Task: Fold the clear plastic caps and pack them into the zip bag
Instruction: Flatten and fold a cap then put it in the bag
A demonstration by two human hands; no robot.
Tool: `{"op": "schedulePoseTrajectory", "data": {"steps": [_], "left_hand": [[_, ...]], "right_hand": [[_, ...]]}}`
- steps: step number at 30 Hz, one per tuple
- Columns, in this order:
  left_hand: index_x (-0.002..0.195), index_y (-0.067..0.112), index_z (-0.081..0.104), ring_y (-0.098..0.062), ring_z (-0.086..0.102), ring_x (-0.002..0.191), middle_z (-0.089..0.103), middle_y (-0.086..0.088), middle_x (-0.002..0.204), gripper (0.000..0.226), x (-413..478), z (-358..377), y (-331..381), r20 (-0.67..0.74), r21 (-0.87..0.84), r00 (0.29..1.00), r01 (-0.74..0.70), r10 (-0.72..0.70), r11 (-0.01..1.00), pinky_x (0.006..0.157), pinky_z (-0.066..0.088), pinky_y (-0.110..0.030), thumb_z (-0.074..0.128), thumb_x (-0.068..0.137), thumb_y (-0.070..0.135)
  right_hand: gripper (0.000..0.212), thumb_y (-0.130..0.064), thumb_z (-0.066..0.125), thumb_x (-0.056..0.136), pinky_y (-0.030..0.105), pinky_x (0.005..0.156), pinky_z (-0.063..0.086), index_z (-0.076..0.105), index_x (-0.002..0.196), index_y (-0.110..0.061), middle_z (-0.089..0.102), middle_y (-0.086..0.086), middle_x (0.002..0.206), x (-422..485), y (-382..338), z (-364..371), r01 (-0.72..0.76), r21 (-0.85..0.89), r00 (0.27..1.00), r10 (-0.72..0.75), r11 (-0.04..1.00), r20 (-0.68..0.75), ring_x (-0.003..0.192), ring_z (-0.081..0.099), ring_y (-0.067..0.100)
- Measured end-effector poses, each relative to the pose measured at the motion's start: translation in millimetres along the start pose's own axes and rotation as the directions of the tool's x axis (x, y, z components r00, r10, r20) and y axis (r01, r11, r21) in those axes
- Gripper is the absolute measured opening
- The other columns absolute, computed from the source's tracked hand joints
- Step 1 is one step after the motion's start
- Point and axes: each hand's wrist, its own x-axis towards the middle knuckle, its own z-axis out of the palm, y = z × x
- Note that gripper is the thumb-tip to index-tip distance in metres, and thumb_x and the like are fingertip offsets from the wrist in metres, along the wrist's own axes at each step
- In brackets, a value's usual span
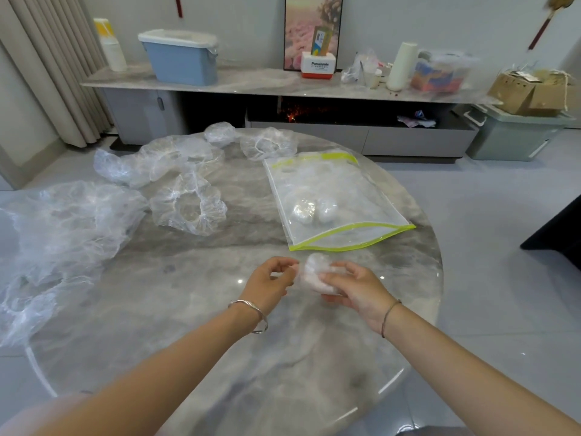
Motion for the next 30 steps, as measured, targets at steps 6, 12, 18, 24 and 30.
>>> {"op": "schedulePoseTrajectory", "data": {"steps": [6,12,18,24,30], "left_hand": [[0.123,0.017,0.052,-0.012,0.049,0.107,0.052,0.003,0.120,0.034,38,11,-3,0.056,0.529,0.898,-0.397,0.436,0.750,0.089,0.034,-0.014,0.057,0.090,0.023],[0.146,0.022,0.025,-0.019,0.016,0.142,0.019,0.005,0.154,0.069,78,30,-12,0.142,0.742,0.899,-0.374,0.415,0.556,0.116,0.012,-0.032,0.059,0.088,0.037],[0.148,0.034,0.004,-0.016,-0.004,0.145,-0.002,0.009,0.157,0.065,111,32,-22,0.198,0.849,0.906,-0.350,0.375,0.396,0.117,0.000,-0.031,0.040,0.095,0.047],[0.149,0.035,0.006,-0.014,-0.002,0.145,0.000,0.011,0.158,0.053,122,38,-25,0.194,0.867,0.931,-0.310,0.309,0.390,0.115,0.005,-0.028,0.030,0.101,0.037],[0.149,0.033,0.004,-0.015,-0.001,0.145,-0.002,0.007,0.158,0.051,128,34,-35,0.184,0.901,0.943,-0.274,0.277,0.336,0.115,0.001,-0.028,0.025,0.102,0.033]], "right_hand": [[0.028,0.007,0.060,0.068,0.034,0.057,0.040,0.046,0.072,-0.017,0.048,-0.001,0.077,59,-7,-44,0.407,-0.843,0.737,-0.672,0.353,0.074,0.067,0.045,0.022],[0.027,0.002,0.073,0.057,0.028,0.045,0.045,0.056,0.074,-0.010,0.054,0.006,0.076,109,14,-62,0.293,-0.956,0.724,-0.655,0.012,0.214,0.063,0.057,0.027],[0.060,-0.052,0.025,0.091,0.027,0.112,0.023,0.056,0.128,-0.016,0.051,-0.002,0.138,118,25,-66,0.437,-0.899,0.773,-0.517,0.014,0.368,0.131,0.044,0.021],[0.081,-0.064,-0.004,0.081,0.030,0.115,-0.011,0.012,0.151,-0.028,-0.002,-0.013,0.158,143,19,-58,0.345,-0.939,0.891,-0.314,-0.001,0.328,0.146,-0.006,0.011],[0.050,-0.038,0.024,0.103,0.038,0.117,-0.005,0.016,0.151,-0.026,-0.001,-0.005,0.160,182,-4,-39,0.205,-0.978,0.929,-0.309,-0.027,0.203,0.147,-0.005,0.020]]}}
